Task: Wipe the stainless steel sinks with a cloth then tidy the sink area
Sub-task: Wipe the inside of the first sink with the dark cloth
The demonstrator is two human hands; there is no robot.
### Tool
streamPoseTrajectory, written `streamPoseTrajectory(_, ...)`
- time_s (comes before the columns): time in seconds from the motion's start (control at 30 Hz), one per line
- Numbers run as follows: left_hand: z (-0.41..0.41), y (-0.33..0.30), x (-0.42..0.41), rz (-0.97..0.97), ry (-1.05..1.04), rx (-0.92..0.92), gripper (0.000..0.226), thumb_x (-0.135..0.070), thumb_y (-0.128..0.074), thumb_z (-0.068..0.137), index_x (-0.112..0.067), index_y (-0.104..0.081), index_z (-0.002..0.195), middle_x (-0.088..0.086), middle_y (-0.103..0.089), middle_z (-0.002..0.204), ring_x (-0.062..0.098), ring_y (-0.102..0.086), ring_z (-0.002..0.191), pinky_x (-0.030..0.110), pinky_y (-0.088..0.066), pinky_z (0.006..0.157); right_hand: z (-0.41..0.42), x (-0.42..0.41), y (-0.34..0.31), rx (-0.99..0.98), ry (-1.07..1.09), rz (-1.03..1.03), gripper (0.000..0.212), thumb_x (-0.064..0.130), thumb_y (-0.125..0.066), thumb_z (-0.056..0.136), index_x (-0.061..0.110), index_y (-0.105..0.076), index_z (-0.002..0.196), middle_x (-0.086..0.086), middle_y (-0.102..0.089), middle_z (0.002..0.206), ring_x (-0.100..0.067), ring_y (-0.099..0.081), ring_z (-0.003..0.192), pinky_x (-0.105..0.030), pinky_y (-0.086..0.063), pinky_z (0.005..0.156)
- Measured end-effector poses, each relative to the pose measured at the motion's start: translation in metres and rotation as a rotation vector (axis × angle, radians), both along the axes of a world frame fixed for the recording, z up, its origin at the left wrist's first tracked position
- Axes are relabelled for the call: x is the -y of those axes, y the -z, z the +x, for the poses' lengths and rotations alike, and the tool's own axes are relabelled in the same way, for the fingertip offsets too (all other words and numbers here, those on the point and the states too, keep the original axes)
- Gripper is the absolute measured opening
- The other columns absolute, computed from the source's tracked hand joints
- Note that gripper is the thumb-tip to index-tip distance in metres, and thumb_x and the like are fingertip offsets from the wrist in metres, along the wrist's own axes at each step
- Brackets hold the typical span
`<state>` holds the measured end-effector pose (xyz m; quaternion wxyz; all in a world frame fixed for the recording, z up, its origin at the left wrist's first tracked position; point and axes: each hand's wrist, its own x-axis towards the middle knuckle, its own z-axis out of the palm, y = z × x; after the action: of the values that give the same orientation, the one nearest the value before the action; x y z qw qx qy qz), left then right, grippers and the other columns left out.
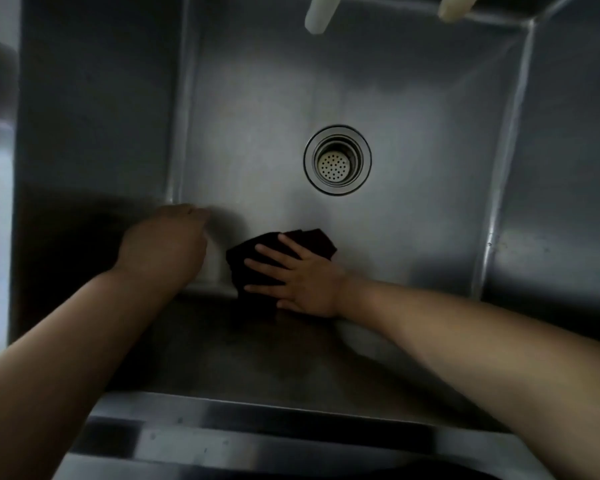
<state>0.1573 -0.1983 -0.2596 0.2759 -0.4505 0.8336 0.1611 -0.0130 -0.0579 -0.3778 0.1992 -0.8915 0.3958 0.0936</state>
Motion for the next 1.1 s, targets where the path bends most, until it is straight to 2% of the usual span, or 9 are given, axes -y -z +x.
streamPoseTrajectory(0.17,-0.013,0.001,-0.007,0.027,0.143,-0.024,0.034,-0.011,-0.052,0.086,-0.010,-0.060,0.119,0.015,-0.059,0.118,0.036,-0.057,0.104,0.047,-0.050,0.083,-0.075,-0.043,-0.011,-0.016,-0.031,-0.057,0.055,0.047,-0.048,0.092,0.032,-0.035,0.143,-0.003,-0.029,0.153,-0.034,-0.021,0.141,-0.060,-0.013,0.111)
streamPoseTrajectory(0.3,-0.038,0.003,-0.011,0.040,0.298,0.035,0.035,-0.015,-0.049,0.089,-0.014,-0.053,0.123,0.009,-0.054,0.126,0.030,-0.054,0.110,0.042,-0.048,0.087,-0.136,-0.064,-0.015,-0.092,0.022,-0.074,0.066,0.053,-0.064,0.080,0.033,-0.043,0.138,-0.003,-0.038,0.148,-0.034,-0.029,0.137,-0.063,-0.021,0.104)
streamPoseTrajectory(0.43,-0.072,0.012,-0.017,0.084,0.366,0.058,0.039,-0.015,-0.050,0.090,-0.017,-0.046,0.129,0.006,-0.049,0.132,0.026,-0.051,0.115,0.039,-0.047,0.091,-0.172,-0.060,-0.011,-0.178,0.282,-0.012,0.076,0.053,-0.066,0.077,0.032,-0.033,0.142,-0.006,-0.025,0.152,-0.036,-0.013,0.138,-0.063,-0.008,0.106)
streamPoseTrajectory(0.53,-0.091,0.022,-0.024,0.108,0.356,0.020,0.049,-0.018,-0.049,0.091,-0.018,-0.036,0.138,0.007,-0.041,0.140,0.026,-0.048,0.120,0.038,-0.046,0.092,-0.197,-0.041,-0.001,-0.286,0.466,0.054,0.079,0.059,-0.048,0.086,0.042,0.004,0.142,0.001,0.015,0.152,-0.029,0.020,0.139,-0.055,0.014,0.109)
streamPoseTrajectory(0.57,-0.095,0.026,-0.026,0.106,0.362,0.015,0.055,-0.019,-0.049,0.091,-0.019,-0.028,0.142,0.008,-0.033,0.146,0.027,-0.044,0.124,0.039,-0.045,0.094,-0.206,-0.031,0.001,-0.317,0.532,0.064,0.078,0.060,-0.043,0.086,0.043,0.010,0.142,0.003,0.019,0.152,-0.027,0.024,0.139,-0.053,0.018,0.108)
streamPoseTrajectory(0.67,-0.104,0.041,-0.029,0.080,0.414,0.103,0.075,-0.019,-0.052,0.091,-0.023,-0.005,0.149,0.011,-0.003,0.157,0.031,-0.017,0.142,0.046,-0.032,0.109,-0.236,0.005,0.003,-0.390,0.748,0.081,0.077,0.063,-0.036,0.087,0.041,0.007,0.146,-0.001,0.014,0.158,-0.029,0.019,0.142,-0.053,0.014,0.109)
streamPoseTrajectory(0.73,-0.105,0.052,-0.029,0.106,0.405,0.150,0.083,-0.019,-0.056,0.089,-0.024,0.001,0.149,0.011,0.006,0.157,0.032,-0.007,0.144,0.047,-0.028,0.110,-0.256,0.027,0.006,-0.411,0.891,0.099,0.076,0.065,-0.031,0.087,0.042,0.011,0.145,-0.001,0.017,0.157,-0.029,0.020,0.142,-0.054,0.013,0.109)
streamPoseTrajectory(0.9,-0.103,0.070,-0.030,0.175,0.366,0.170,0.086,-0.010,-0.052,0.089,-0.026,0.005,0.150,0.010,0.013,0.158,0.033,-0.004,0.145,0.042,-0.037,0.105,-0.273,0.051,0.012,-0.429,1.088,0.136,0.075,0.066,-0.022,0.087,0.039,0.018,0.144,-0.003,0.021,0.156,-0.030,0.023,0.141,-0.055,0.018,0.107)
streamPoseTrajectory(1.1,-0.103,0.067,-0.022,0.200,0.409,0.159,0.083,-0.009,-0.050,0.092,-0.027,0.006,0.150,0.010,0.011,0.158,0.031,-0.009,0.145,0.039,-0.037,0.106,-0.231,0.001,0.001,-0.424,1.149,0.198,0.078,0.059,-0.027,0.090,0.027,0.015,0.148,-0.012,0.022,0.155,-0.037,0.024,0.139,-0.052,0.022,0.105)
